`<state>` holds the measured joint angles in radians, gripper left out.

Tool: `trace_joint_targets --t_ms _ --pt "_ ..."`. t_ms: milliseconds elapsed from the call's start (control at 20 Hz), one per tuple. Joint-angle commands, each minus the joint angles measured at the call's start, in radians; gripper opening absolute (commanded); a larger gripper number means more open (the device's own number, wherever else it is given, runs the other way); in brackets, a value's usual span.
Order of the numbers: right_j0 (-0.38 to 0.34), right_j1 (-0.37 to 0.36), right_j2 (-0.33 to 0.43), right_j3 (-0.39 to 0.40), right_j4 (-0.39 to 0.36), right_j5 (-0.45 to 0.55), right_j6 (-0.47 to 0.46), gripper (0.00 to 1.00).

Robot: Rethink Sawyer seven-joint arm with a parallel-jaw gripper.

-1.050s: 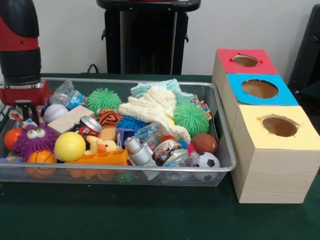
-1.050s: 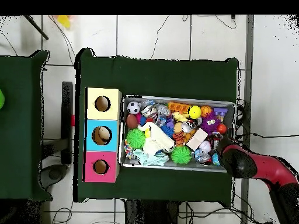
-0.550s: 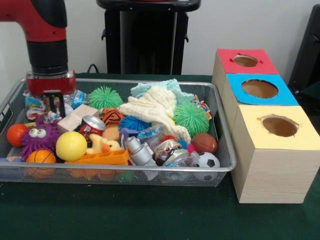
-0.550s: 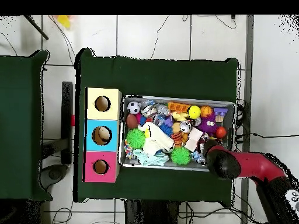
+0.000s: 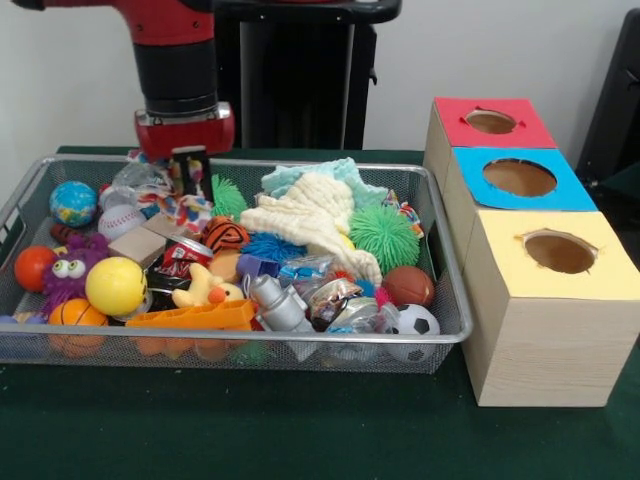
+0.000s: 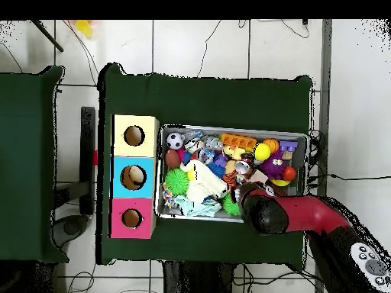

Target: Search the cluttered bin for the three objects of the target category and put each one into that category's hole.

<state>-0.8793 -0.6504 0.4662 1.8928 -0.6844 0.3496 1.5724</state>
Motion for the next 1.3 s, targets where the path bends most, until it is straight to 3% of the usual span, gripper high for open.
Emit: trace_joint_targets --t_ms 50,400,800,1300 --pt "0.03 -0.063 0.0 0.078 0.101 0.099 0.107 0.0" --pt "0.089 -0.186 0.015 0.154 0.238 0.121 0.148 0.0" --pt "0.252 -0.329 -0.048 0.223 0.404 0.174 0.244 0.0" --pt "0.517 -0.274 -0.21 0.193 0.524 0.075 0.38 0.0"
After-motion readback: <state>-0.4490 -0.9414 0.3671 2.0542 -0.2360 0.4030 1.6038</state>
